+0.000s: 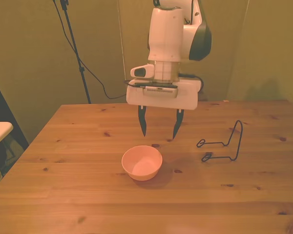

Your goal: Load the bowl

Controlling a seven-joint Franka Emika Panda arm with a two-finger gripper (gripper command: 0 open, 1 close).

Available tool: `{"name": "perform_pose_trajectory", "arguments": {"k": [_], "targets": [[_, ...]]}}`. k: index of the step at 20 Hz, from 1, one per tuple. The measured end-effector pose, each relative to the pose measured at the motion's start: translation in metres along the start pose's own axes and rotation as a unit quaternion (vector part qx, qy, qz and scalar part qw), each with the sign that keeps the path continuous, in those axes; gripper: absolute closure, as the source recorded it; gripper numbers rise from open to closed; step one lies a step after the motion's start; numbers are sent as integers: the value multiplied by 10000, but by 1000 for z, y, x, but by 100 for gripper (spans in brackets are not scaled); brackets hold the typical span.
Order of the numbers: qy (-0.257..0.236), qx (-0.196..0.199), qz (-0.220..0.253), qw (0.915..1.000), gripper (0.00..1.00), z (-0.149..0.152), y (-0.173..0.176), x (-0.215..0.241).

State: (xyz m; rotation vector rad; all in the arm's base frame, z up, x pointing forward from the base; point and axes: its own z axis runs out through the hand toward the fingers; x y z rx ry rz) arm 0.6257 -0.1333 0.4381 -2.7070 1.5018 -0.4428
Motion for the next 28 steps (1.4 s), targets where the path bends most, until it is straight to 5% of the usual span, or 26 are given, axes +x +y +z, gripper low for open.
{"name": "perform_pose_trajectory", "arguments": {"k": [9, 10, 28], "targets": [[-82, -339, 177, 9992, 0, 74, -20, 12], [-85, -363, 181, 9991, 100, 79, -21, 13], [-99, -372, 283, 9989, 100, 87, -19, 21]]}}
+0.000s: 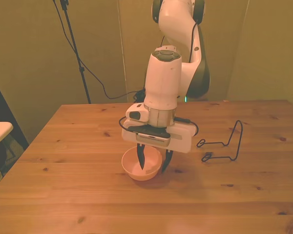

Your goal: Load the bowl

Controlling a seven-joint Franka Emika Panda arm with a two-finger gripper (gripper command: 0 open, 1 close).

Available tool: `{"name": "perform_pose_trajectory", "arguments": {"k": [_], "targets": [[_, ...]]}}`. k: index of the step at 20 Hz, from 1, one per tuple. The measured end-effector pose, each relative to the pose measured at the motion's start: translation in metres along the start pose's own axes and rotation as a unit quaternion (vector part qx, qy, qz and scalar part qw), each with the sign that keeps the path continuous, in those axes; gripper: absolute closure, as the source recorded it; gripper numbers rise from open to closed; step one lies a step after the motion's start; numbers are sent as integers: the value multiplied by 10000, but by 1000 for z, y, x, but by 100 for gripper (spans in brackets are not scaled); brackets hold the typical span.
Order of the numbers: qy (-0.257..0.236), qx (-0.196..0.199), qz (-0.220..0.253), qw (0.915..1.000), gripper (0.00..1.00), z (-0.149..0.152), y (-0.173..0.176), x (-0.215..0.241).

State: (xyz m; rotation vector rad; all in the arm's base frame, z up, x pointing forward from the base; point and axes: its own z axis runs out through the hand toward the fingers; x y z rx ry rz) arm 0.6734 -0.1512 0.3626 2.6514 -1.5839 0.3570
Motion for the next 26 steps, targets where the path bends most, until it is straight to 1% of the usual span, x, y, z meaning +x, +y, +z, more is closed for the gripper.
{"name": "perform_pose_trajectory", "arguments": {"k": [13, 17, 20, 22, 24, 26], "targets": [[-80, 49, 164, 9998, 100, 2, 6, 7], [-116, 153, 176, 9997, 100, -6, 8, 11], [-300, 397, 76, 9987, 100, -19, 8, 11], [-455, 560, -23, 9974, 100, -34, 9, 5], [-619, 734, -153, 9953, 100, -57, 9, -7], [-818, 927, -287, 9919, 100, -86, 10, -24]]}}
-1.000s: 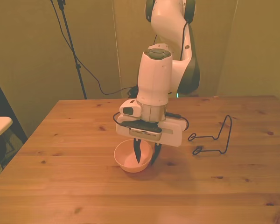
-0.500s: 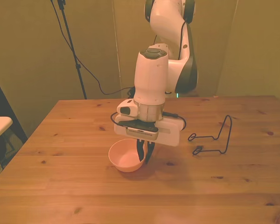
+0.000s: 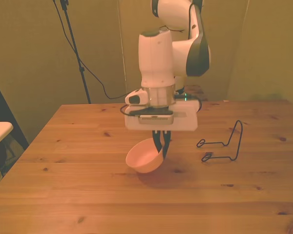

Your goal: Load the bowl

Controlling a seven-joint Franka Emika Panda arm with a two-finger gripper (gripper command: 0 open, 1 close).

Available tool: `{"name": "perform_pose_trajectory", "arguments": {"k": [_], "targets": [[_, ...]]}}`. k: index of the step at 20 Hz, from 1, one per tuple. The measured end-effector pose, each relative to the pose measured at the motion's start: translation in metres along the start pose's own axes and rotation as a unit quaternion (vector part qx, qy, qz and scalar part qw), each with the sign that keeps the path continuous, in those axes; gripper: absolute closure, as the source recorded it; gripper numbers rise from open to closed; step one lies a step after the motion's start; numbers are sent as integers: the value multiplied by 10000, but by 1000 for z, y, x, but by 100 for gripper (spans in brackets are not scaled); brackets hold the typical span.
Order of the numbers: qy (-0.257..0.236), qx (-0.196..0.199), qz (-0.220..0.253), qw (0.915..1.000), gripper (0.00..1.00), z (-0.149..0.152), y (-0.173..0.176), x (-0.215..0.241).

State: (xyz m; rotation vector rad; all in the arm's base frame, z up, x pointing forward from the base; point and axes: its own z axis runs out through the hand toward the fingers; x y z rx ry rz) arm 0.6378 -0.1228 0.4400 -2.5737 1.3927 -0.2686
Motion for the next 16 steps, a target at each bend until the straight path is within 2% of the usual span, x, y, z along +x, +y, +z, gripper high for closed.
{"name": "perform_pose_trajectory", "arguments": {"k": [2, 3, 5, 7, 11, 12, 13, 16], "targets": [[-241, 221, -120, 9994, 100, -25, -5, -25], [-433, 359, -276, 9980, 100, -46, -1, -52], [-624, 597, -275, 9959, 100, -46, -4, -55], [-1006, 998, -383, 9892, 100, -43, -8, -63], [-1832, 1738, -455, 9665, 100, -29, -11, -80], [-2153, 2027, -546, 9537, 100, -25, -11, -88], [-2320, 2152, -604, 9467, 100, -24, -11, -91], [-2460, 2294, -672, 9393, 100, -17, -7, -91]]}}
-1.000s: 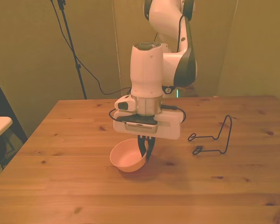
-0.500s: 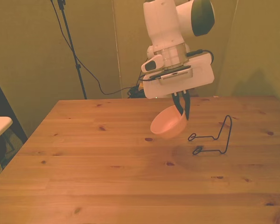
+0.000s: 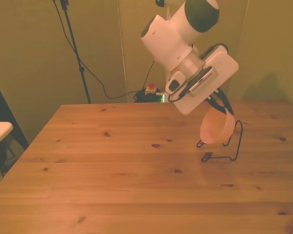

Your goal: Load the bowl

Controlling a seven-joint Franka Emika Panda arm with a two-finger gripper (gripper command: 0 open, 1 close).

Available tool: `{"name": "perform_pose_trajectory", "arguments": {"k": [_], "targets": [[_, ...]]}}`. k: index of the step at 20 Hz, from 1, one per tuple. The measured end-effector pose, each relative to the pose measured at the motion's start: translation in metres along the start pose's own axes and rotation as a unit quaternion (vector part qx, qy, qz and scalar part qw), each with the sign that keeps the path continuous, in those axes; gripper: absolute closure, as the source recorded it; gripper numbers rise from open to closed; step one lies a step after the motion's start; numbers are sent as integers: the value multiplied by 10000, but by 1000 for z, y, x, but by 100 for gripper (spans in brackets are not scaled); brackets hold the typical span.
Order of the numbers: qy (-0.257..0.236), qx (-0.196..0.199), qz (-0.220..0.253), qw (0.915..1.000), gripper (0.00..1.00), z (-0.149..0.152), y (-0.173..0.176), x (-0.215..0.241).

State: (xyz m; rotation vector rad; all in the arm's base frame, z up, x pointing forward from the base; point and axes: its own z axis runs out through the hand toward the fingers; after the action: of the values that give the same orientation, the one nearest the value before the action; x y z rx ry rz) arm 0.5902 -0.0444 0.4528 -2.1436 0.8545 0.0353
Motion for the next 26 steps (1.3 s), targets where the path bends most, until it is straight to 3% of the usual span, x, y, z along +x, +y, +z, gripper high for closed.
{"name": "perform_pose_trajectory", "arguments": {"k": [12, 26], "targets": [[-281, 565, -184, 9978, 100, 27, 29, 0], [-381, 571, -101, 9976, 100, 47, 40, 8]]}}
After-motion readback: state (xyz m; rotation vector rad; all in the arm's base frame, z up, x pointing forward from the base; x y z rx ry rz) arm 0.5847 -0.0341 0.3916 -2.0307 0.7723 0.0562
